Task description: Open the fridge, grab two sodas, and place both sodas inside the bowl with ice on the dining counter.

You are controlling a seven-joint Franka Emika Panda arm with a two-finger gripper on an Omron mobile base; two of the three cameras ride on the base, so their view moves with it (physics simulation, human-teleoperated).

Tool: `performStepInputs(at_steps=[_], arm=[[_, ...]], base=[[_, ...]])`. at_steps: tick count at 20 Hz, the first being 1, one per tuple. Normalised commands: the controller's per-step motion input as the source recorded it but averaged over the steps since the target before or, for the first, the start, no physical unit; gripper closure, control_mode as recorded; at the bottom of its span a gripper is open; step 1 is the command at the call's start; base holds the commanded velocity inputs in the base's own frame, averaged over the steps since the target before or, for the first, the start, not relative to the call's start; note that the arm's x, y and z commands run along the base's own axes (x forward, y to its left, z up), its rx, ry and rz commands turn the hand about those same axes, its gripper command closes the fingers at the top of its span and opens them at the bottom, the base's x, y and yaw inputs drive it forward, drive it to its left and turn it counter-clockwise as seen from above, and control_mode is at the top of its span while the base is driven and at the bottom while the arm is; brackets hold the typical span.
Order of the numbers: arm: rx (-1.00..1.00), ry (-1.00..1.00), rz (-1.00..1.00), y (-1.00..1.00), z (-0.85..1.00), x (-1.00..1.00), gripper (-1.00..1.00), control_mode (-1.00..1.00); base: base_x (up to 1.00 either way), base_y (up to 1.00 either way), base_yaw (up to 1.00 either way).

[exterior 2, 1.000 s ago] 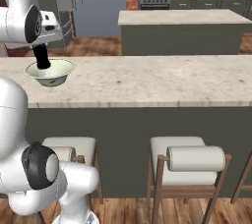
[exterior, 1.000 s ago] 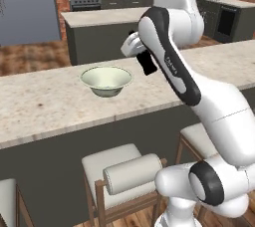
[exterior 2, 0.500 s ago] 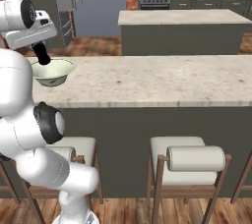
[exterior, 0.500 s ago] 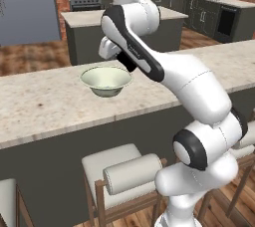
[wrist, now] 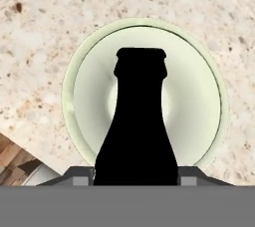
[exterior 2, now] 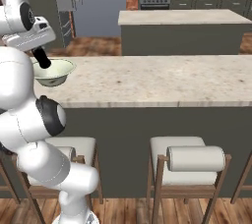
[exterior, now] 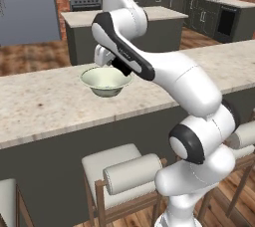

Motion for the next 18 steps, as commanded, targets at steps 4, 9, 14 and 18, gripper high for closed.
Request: performStepInputs(at_steps=[4,9,14,18], arm=[[0.0,0.06,0.04,0.0,-0.25,0.24,1.0,-1.0],[0.0,0.1,0.07,0.0,-0.14,0.35,1.0,-1.0],[0.0,0.06,0.07,0.03,-0.14,0.31,1.0,-1.0],[-0.01,0.03,0.05,0.14,-0.17,0.17,1.0,-1.0]], base=[[0.0,0.0,0.0],[0.0,0.0,0.0],[0.0,0.0,0.0],[0.0,0.0,0.0]])
